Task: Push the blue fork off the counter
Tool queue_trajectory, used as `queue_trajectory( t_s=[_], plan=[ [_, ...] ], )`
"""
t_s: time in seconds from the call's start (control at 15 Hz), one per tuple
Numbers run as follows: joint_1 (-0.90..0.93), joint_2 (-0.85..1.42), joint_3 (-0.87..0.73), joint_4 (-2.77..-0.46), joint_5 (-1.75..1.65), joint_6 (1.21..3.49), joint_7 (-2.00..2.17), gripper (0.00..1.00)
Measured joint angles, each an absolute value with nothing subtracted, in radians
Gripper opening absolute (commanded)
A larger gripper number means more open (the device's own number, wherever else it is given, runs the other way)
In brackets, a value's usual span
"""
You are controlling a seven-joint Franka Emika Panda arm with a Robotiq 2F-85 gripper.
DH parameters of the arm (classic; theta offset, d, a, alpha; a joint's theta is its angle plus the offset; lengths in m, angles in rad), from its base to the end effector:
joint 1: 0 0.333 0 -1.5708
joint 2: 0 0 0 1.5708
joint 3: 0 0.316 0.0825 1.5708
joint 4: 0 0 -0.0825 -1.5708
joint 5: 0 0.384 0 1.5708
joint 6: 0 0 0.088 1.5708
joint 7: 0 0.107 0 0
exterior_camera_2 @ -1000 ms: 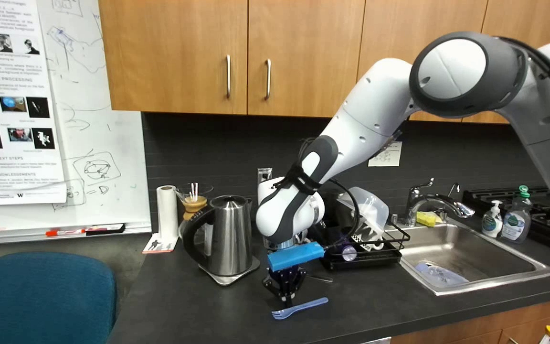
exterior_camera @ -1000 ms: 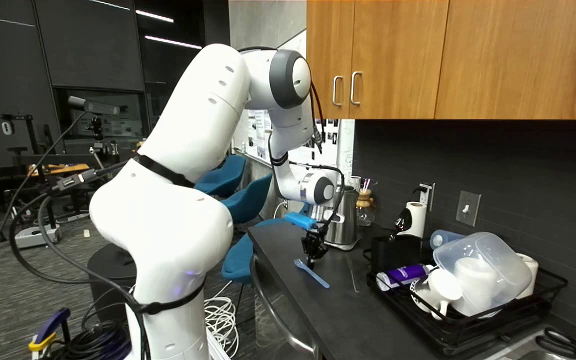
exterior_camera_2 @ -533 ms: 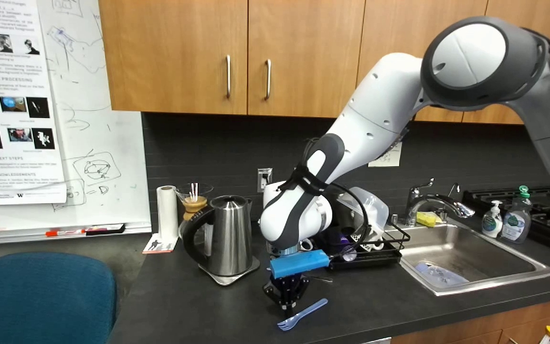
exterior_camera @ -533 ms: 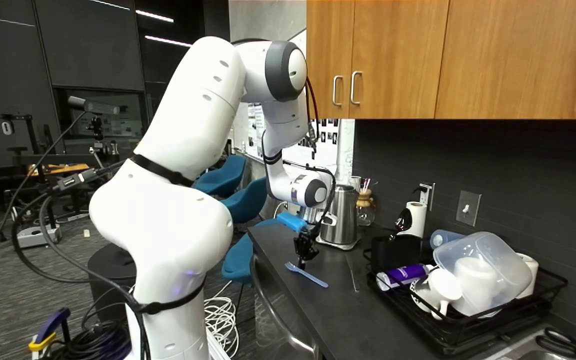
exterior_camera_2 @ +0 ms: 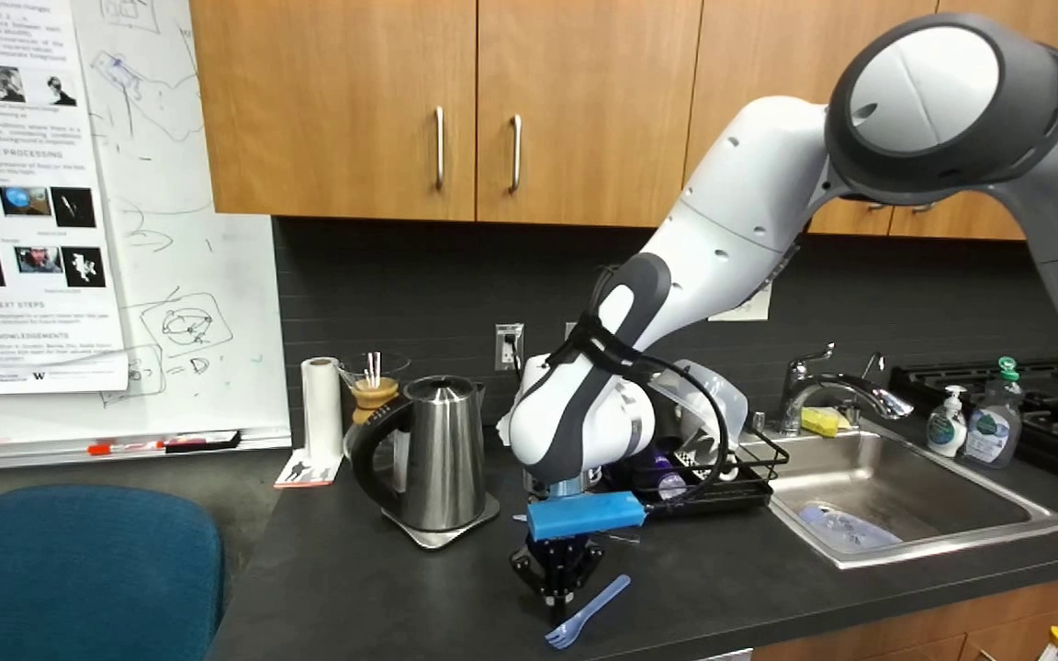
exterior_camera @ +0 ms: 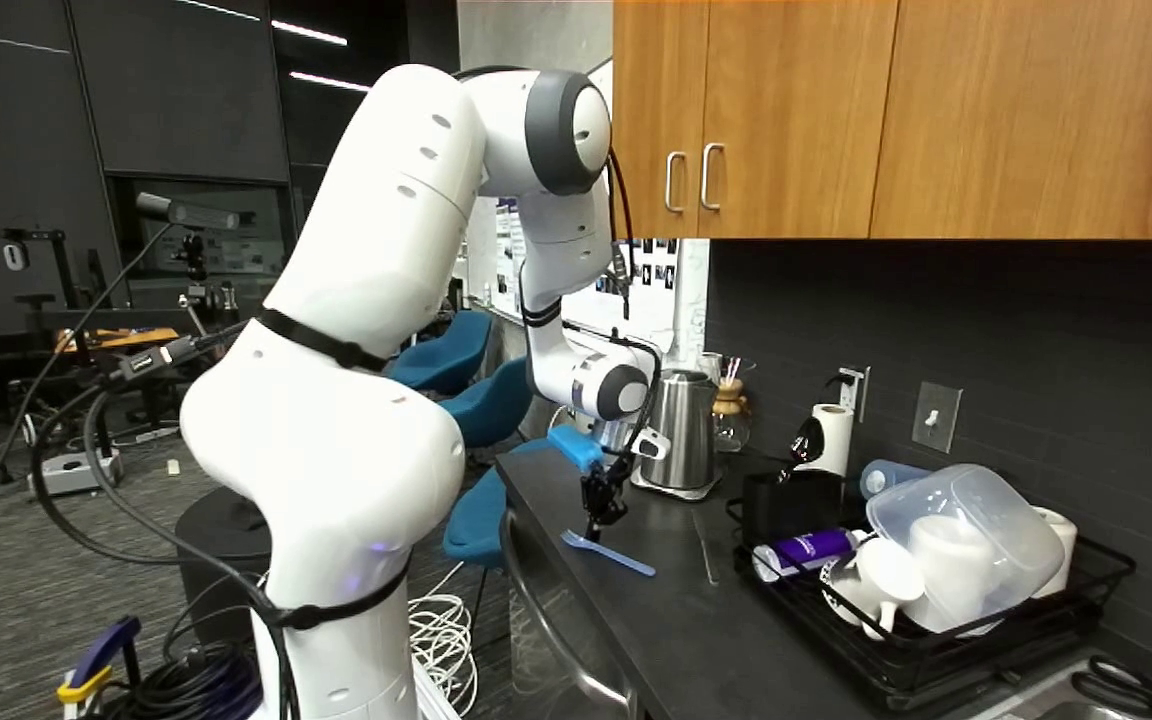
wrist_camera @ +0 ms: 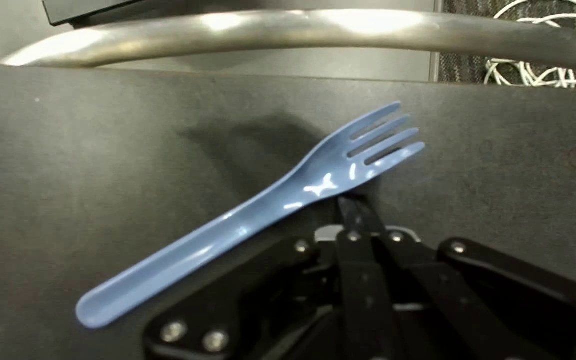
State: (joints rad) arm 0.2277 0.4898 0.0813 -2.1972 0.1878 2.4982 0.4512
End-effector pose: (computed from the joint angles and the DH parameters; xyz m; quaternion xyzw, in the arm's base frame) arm 0.5053 0.1624 0.1434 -0.9813 0.1530 0.1130 0.0285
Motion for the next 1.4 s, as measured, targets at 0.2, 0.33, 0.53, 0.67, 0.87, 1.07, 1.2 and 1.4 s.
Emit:
queue_trajectory(
  t_s=[0.2,0.33,0.53,0.67,0.87,1.07,1.2,1.4],
  plan=[
    [0.214,0.472,0.101,-2.235,0.246,2.51,0.434,0.0],
    [0.203,0.461,0.114,-2.26,0.288,2.516,0.422,0.0],
    [0.184,0.446,0.131,-2.295,0.356,2.518,0.407,0.0],
    [0.171,0.438,0.141,-2.313,0.399,2.525,0.395,0.0],
    [0.154,0.431,0.151,-2.33,0.451,2.528,0.38,0.0],
    [0.144,0.426,0.155,-2.343,0.486,2.528,0.375,0.0],
    [0.14,0.424,0.156,-2.349,0.507,2.528,0.375,0.0],
    [0.132,0.415,0.156,-2.367,0.544,2.528,0.375,0.0]
  ],
)
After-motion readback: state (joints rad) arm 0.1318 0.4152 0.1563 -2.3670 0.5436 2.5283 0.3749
